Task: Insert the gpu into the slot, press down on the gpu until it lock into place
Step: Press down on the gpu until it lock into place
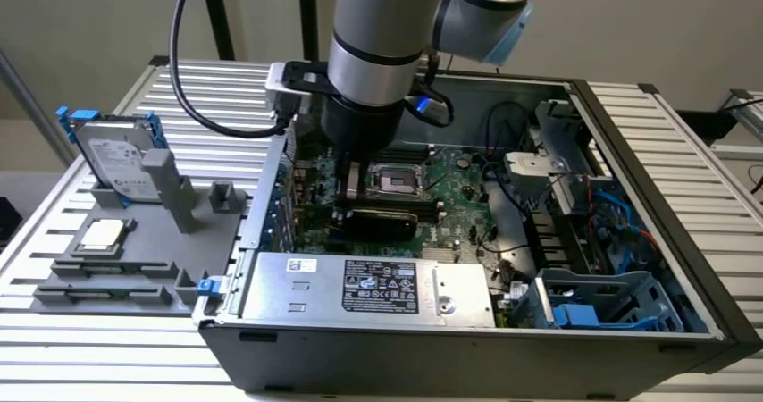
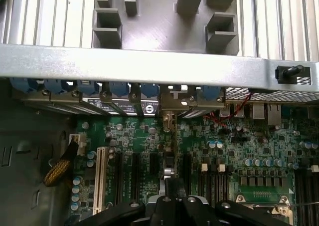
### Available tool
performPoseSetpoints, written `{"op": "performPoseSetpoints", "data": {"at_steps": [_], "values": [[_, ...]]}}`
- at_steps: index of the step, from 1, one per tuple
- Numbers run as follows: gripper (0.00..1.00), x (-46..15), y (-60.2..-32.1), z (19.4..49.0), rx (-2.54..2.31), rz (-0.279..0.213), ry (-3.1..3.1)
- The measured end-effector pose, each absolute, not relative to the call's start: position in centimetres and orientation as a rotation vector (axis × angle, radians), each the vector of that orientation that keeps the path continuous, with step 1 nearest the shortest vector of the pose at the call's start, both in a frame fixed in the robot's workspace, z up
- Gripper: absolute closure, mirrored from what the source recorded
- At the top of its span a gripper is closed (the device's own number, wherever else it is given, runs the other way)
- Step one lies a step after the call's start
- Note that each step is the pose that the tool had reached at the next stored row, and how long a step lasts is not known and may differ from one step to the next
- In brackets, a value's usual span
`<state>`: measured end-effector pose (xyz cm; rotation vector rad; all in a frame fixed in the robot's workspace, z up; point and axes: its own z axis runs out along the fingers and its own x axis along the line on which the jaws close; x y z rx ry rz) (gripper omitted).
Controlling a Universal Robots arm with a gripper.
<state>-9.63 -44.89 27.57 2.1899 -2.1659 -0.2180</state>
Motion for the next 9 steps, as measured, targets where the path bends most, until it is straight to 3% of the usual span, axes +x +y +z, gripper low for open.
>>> {"op": "performPoseSetpoints", "data": {"at_steps": [9], "values": [[0.89,-9.93,-44.89,27.57,2.197,-0.258,-2.108]]}}
